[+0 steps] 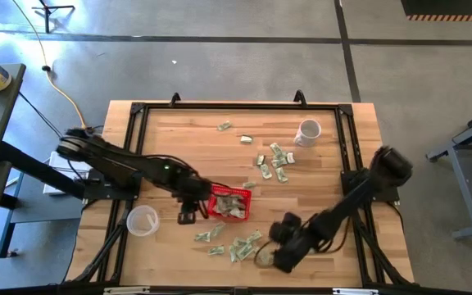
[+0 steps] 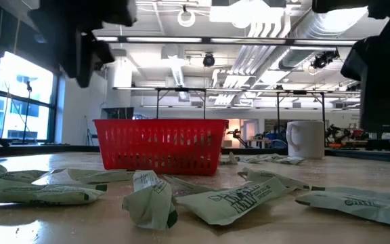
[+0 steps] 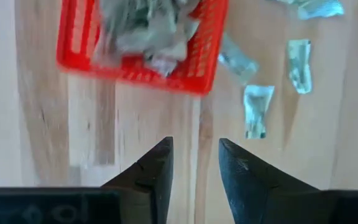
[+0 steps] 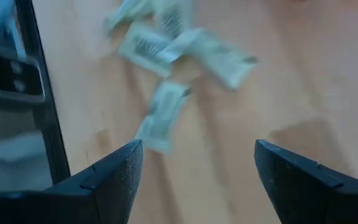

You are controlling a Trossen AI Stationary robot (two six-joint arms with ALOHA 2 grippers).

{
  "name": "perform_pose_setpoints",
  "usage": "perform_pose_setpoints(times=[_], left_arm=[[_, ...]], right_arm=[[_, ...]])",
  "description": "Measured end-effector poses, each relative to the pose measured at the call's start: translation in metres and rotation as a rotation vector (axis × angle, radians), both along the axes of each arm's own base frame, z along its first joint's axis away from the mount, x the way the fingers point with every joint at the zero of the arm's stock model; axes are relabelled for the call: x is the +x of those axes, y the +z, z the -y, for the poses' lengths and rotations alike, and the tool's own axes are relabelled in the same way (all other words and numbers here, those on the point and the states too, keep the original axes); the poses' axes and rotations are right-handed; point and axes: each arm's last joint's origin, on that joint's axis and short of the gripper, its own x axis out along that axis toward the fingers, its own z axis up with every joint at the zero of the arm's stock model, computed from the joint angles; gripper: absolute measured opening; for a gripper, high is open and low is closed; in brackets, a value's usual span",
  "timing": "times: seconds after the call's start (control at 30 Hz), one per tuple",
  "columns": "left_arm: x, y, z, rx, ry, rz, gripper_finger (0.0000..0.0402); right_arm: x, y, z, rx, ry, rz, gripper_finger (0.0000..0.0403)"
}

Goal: Pick and place Stevia / Truvia into bins
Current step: Put the green stevia packet into the red basket

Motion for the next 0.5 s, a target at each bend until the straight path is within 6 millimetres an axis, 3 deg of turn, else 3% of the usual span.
perform_pose_setpoints(times=[0.23,0.33,0.5], left_arm=[[-0.033,-0.014,-0.011,0.044,0.071,0.005,0.0166],[-0.041,-0.017,-0.014,0.062,0.070,0.003,0.0164],[-0.047,-0.018,-0.016,0.101,0.032,-0.012,0.0161]], right_arm=[[0.035,-0.016,-0.031,-0.065,-0.051,-0.070,0.0298],[0.046,-0.019,-0.035,-0.065,-0.080,-0.063,0.0298],[0.050,-0.040,-0.037,-0.028,-0.143,-0.133,0.0298]])
